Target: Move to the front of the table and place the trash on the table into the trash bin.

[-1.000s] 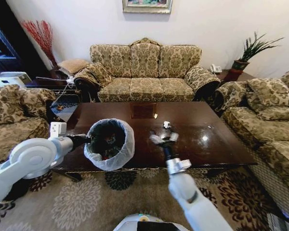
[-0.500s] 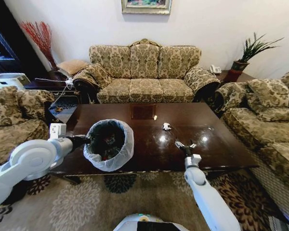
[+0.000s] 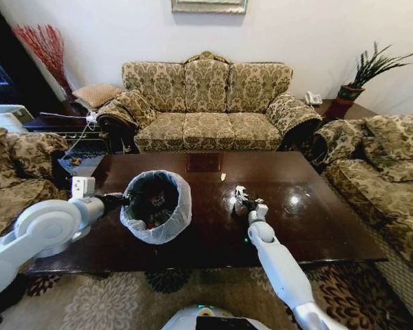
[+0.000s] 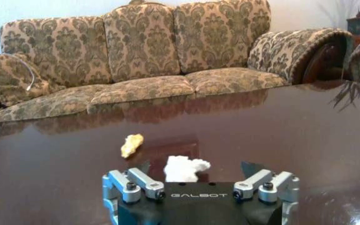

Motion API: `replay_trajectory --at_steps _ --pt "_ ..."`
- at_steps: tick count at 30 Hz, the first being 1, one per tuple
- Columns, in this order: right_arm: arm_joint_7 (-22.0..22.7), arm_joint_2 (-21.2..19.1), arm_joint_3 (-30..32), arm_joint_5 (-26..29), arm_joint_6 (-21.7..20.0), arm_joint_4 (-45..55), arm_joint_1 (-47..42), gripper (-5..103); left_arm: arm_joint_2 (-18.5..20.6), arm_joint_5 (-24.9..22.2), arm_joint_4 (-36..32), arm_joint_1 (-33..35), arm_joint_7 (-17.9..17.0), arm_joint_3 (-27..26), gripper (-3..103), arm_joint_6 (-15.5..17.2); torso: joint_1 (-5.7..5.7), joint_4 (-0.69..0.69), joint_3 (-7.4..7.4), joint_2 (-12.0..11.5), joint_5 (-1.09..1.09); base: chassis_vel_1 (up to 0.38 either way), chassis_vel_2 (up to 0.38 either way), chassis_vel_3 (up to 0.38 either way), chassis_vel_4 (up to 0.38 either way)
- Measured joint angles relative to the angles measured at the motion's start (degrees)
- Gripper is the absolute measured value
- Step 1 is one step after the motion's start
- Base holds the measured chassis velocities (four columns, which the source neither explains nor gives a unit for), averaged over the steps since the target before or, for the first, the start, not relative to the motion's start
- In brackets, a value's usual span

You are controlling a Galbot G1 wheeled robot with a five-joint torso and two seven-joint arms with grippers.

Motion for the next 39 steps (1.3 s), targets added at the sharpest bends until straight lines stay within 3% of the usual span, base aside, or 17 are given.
replay_trajectory --at_steps 1,2,4,11,14,17,20,26,35,39 --pt "0.00 0.00 0.00 0.00 0.00 0.00 0.00 96 0.00 0.00 0.00 0.00 0.00 0.00 0 0.00 0.00 0.00 0.00 0.00 0.00 0.000 0.000 0.000 0.000" --pt "0.00 0.26 -0.06 -0.11 -0.65 -0.51 0.36 85 -0.12 0.03 -0.04 0.01 0.16 0.00 0 -0.06 0.00 0.00 0.00 0.00 0.00 0.080 -0.041 -0.026 0.054" --pt "0.00 0.40 -0.15 -0.15 -0.88 -0.95 0.56 85 -0.18 0.05 -0.08 0.02 0.27 0.01 0 -0.08 0.00 0.00 0.01 0.00 0.01 0.080 -0.029 -0.047 0.054" --pt "-0.01 1.65 -0.16 -0.10 -0.91 -6.05 3.67 53 -0.48 0.16 -0.38 0.13 0.53 0.10 0 -0.30 0.13 -0.02 0.06 -0.03 0.00 0.000 0.000 0.000 0.000" --pt "-0.11 1.86 -0.16 -0.03 -0.80 -6.97 4.21 47 -0.50 0.17 -0.40 0.15 0.58 0.13 0 -0.35 0.12 -0.02 0.05 -0.03 0.01 0.000 0.000 0.000 0.000" --pt "-0.66 2.11 -0.13 0.31 -0.43 -8.97 4.93 31 -0.53 0.19 -0.45 0.28 0.69 0.15 0 -0.55 0.07 -0.01 0.04 -0.02 0.01 0.000 0.000 0.000 0.000" --pt "-1.03 2.06 -0.12 1.26 -0.44 -9.61 5.07 26 -0.53 0.20 -0.42 0.36 0.73 0.21 0 -0.58 0.08 -0.01 0.04 -0.02 0.01 0.000 0.000 0.000 0.000" --pt "-1.65 1.58 -0.12 2.82 -0.43 -10.29 5.10 2 -0.41 0.33 -0.24 0.35 0.87 0.59 0 -0.75 0.09 -0.02 0.04 -0.02 0.00 0.000 0.000 0.000 0.000" --pt "-1.69 1.01 0.24 3.93 -0.43 -7.06 3.39 0 -0.22 0.34 -0.31 0.36 0.93 0.52 0 -0.76 0.10 -0.01 0.04 -0.03 0.01 0.000 0.000 0.000 0.000" --pt "-4.46 -0.67 0.65 5.50 2.47 4.72 -1.87 0 -0.23 0.31 -0.40 0.48 0.96 0.34 0 -0.77 0.09 -0.02 0.04 -0.02 0.00 0.000 0.000 0.000 0.000"
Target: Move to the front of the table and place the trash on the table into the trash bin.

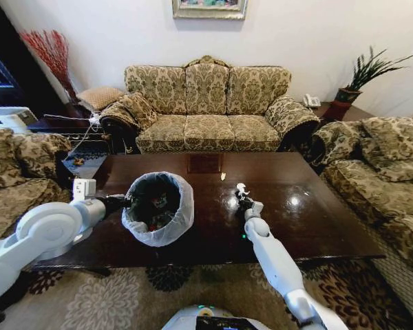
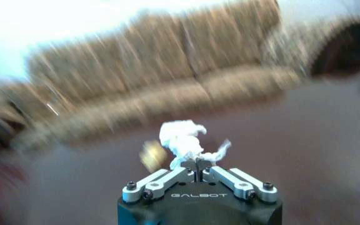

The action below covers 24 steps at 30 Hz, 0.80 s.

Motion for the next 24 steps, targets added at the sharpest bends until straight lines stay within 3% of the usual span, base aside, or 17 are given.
replay_trajectory --at_steps 4,6,8,14,19,21,24 --pt "-1.25 -0.44 -0.16 -0.03 2.35 8.43 -3.06 0 0.07 -0.01 0.40 -0.05 0.09 0.09 0 0.00 -0.01 0.02 -0.01 0.00 0.01 0.000 0.000 0.000 0.000" --pt "-2.49 -1.08 -1.53 -1.58 3.74 19.98 -5.54 0 0.46 -0.05 0.93 -0.11 0.16 0.22 0 0.00 0.00 0.01 0.00 0.00 0.01 0.000 0.000 0.000 0.000" --pt "-3.42 -1.99 -3.59 -1.72 3.18 29.32 -6.66 0 0.78 -0.09 1.54 -0.25 0.16 0.23 0 0.00 -0.01 0.00 0.00 0.00 -0.02 0.000 0.000 0.000 0.000" --pt "-4.53 -2.29 -11.34 -3.52 0.34 45.12 -8.71 0 1.11 -0.19 2.39 -0.46 0.04 0.13 0 -0.01 -0.01 0.01 -0.01 0.00 0.00 0.000 0.000 0.000 0.000" --pt "-5.27 -3.37 -19.78 -5.11 -0.95 49.46 -11.37 0 1.09 -0.30 1.53 -0.41 -0.05 0.06 0 -0.04 -0.01 0.01 -0.01 0.01 0.00 0.000 0.000 0.000 0.000" --pt "-5.27 -3.37 -19.78 -5.11 -0.95 49.46 -11.37 0 1.09 -0.30 1.53 -0.41 -0.05 0.06 0 -0.04 -0.01 0.01 -0.01 0.01 0.00 0.000 0.000 0.000 0.000" --pt "-7.25 -3.92 -24.81 -9.12 -1.79 47.07 -12.71 -2 0.48 -0.35 0.12 -0.35 0.01 0.04 0 -0.11 -0.01 0.00 0.00 0.00 0.01 0.000 0.000 0.000 0.000"
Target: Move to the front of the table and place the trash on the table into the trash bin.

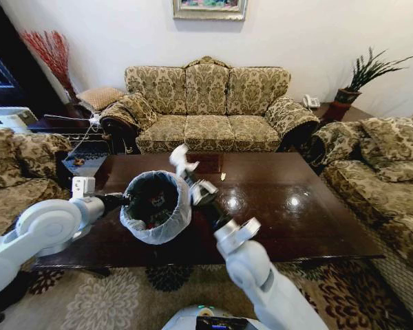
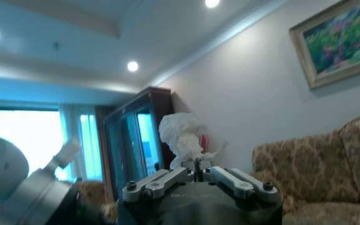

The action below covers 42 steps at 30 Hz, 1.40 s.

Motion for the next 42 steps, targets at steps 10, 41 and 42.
replay_trajectory --at_steps 10,41,42 --pt "-3.08 0.70 -0.03 -0.13 1.75 -3.24 1.60 35 -0.68 0.08 -0.72 0.39 0.15 -0.11 0 0.00 0.01 0.01 0.00 0.00 0.00 0.000 0.000 0.000 0.000" --pt "6.03 -3.18 27.10 7.82 2.38 -33.61 4.89 100 -2.67 1.98 0.52 0.35 1.38 -0.34 0 -0.50 0.00 0.01 0.00 0.00 0.01 -0.007 0.007 0.006 -0.006" --pt "6.19 -3.05 26.99 8.09 2.21 -33.82 4.88 100 -2.76 1.98 0.38 0.45 1.35 -0.41 0 -0.50 0.00 0.01 0.00 0.00 -0.01 -0.077 0.080 0.102 -0.094"
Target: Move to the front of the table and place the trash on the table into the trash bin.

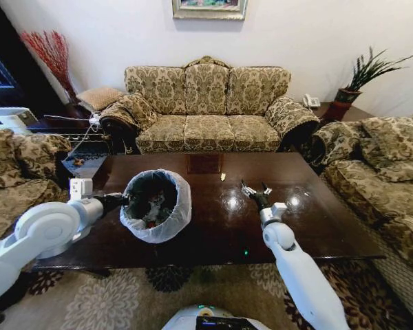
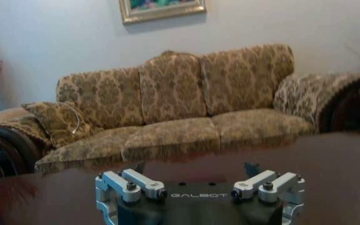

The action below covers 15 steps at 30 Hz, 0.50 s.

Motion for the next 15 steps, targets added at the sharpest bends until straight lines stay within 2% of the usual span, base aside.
replay_trajectory --at_steps 7,11,12,15 --pt "0.73 2.03 -1.51 0.82 -0.92 -4.49 2.77 100 0.04 -0.01 -0.97 -0.06 -0.17 0.11 0 0.00 -0.01 0.01 0.00 0.00 0.00 -0.166 0.168 0.179 -0.159" --pt "0.08 4.17 -2.75 0.62 -3.14 -7.57 5.49 100 0.33 -0.02 -1.62 -0.09 -0.30 0.02 0 0.00 0.06 -0.01 0.02 -0.01 0.01 -0.214 0.214 0.232 -0.229" --pt "-0.39 5.83 -3.49 -0.46 -5.37 -9.37 7.46 100 0.66 -0.12 -1.90 0.06 -0.43 -0.33 0 -0.01 0.11 -0.02 0.03 -0.03 -0.01 -0.151 0.111 0.103 -0.167" --pt "-0.51 7.79 -4.26 -1.84 -6.73 -12.07 9.67 100 0.98 -0.27 -2.08 0.15 -0.58 -0.57 0 -0.01 0.12 -0.01 0.04 -0.04 0.01 -0.105 0.095 0.075 -0.128"
